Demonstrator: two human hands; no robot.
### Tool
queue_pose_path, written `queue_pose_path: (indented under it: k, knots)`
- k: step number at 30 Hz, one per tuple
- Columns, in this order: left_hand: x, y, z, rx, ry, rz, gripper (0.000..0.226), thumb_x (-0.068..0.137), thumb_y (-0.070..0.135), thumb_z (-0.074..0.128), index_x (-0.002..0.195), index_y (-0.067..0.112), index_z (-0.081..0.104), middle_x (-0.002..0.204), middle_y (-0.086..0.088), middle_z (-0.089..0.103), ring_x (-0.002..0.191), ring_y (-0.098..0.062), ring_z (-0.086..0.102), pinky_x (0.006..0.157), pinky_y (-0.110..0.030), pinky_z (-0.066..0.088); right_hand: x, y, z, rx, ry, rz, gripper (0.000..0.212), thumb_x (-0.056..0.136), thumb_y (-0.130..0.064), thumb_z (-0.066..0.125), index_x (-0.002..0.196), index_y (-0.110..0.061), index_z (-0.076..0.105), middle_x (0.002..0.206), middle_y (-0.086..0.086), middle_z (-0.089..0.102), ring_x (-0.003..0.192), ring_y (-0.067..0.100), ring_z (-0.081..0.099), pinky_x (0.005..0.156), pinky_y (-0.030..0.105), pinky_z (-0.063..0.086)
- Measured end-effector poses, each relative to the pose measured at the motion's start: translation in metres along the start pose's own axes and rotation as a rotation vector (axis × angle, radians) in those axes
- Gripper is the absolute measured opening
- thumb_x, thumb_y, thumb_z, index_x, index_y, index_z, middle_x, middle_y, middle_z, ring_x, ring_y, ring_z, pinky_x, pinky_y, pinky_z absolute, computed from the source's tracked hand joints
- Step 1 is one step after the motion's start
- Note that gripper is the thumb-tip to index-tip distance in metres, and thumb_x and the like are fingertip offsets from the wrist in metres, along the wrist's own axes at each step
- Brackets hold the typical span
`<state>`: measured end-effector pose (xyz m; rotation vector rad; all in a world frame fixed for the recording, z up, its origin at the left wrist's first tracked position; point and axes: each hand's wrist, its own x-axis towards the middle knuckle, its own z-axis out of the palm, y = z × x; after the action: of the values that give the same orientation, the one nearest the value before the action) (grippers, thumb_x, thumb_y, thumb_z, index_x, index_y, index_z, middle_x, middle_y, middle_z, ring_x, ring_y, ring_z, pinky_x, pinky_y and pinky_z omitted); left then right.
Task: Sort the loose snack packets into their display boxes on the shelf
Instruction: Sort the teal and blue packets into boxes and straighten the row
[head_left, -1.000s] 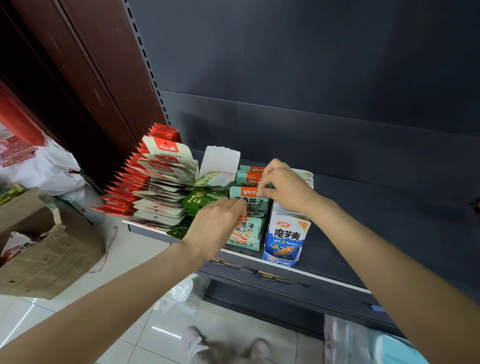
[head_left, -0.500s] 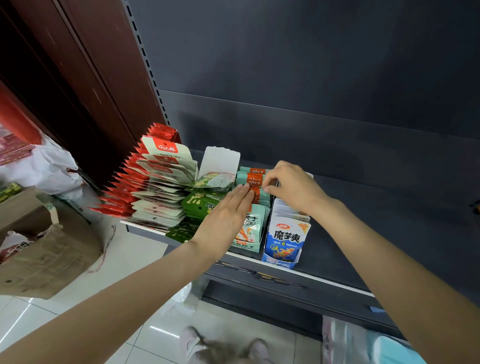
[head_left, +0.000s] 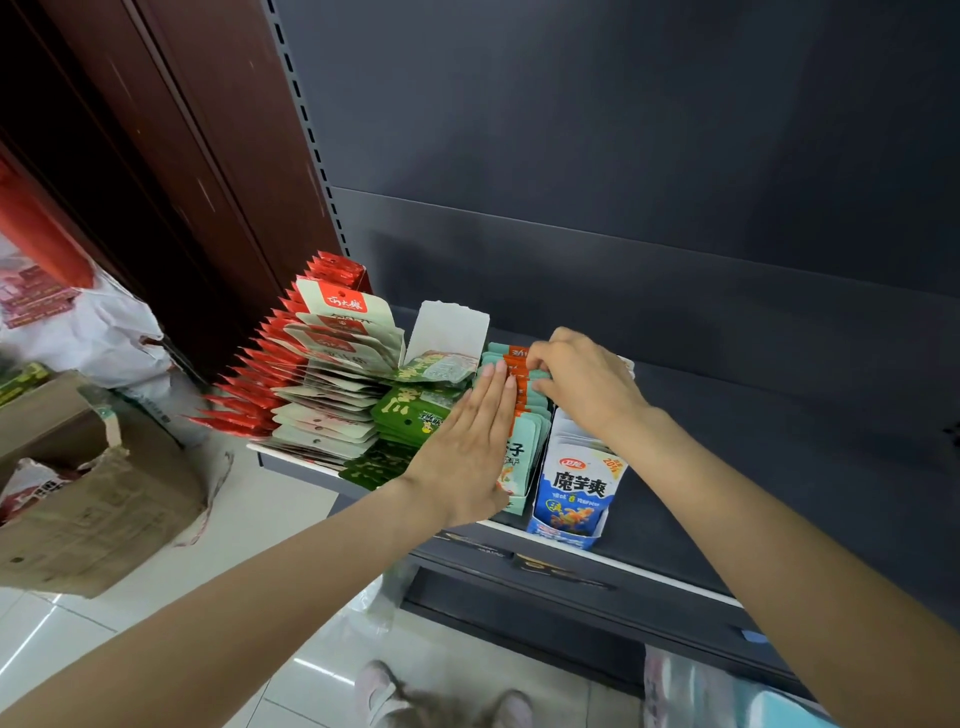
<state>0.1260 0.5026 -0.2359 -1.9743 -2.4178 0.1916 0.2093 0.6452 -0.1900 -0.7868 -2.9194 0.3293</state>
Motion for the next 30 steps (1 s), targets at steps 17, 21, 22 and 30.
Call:
queue_pose_path:
  k: [17, 21, 22, 30]
  knots:
    - [-0.01, 0.005, 0.007, 0.233, 0.164, 0.05, 0.081, 0.095, 0.016, 0.047, 0.143, -0.011, -0.013, 0.151, -0.03, -0.014, 0.141, -0.039, -0.011, 0.115, -0.041, -0.001, 0.017, 0.006, -0.001, 0.363, -0.266, 0.079, 0.01, 0.09, -0.016, 0.06, 0.082, -0.013, 0.064, 0.077, -0.002, 0.059, 0.078, 0.019, 0.061, 0.074, 0.037, 0.053]
    - [0.003, 0.002, 0.001, 0.051, 0.017, -0.03, 0.089, 0.095, 0.02, 0.045, 0.137, -0.007, -0.028, 0.149, -0.025, -0.029, 0.138, -0.034, -0.028, 0.112, -0.036, -0.015, 0.016, 0.002, 0.001, 0.198, -0.193, -0.057, 0.007, 0.088, -0.017, 0.062, 0.095, -0.015, 0.063, 0.09, 0.003, 0.065, 0.088, 0.023, 0.063, 0.078, 0.042, 0.052]
    - [0.007, 0.001, 0.001, 0.012, 0.009, -0.038, 0.093, 0.094, 0.023, 0.048, 0.136, -0.007, -0.029, 0.148, -0.025, -0.03, 0.138, -0.034, -0.028, 0.113, -0.036, -0.015, 0.016, 0.002, 0.0, 0.2, -0.156, -0.067, 0.015, 0.088, -0.017, 0.062, 0.103, -0.017, 0.061, 0.097, 0.002, 0.065, 0.091, 0.022, 0.063, 0.079, 0.042, 0.052]
    - [0.025, -0.004, 0.004, -0.198, -0.089, -0.026, 0.133, 0.072, 0.063, 0.064, 0.138, 0.0, -0.033, 0.146, -0.016, -0.039, 0.136, -0.027, -0.036, 0.117, -0.036, -0.012, 0.031, 0.013, -0.007, 0.129, -0.203, 0.028, 0.022, 0.092, -0.015, 0.055, 0.113, -0.016, 0.062, 0.102, 0.002, 0.063, 0.096, 0.021, 0.061, 0.083, 0.041, 0.052]
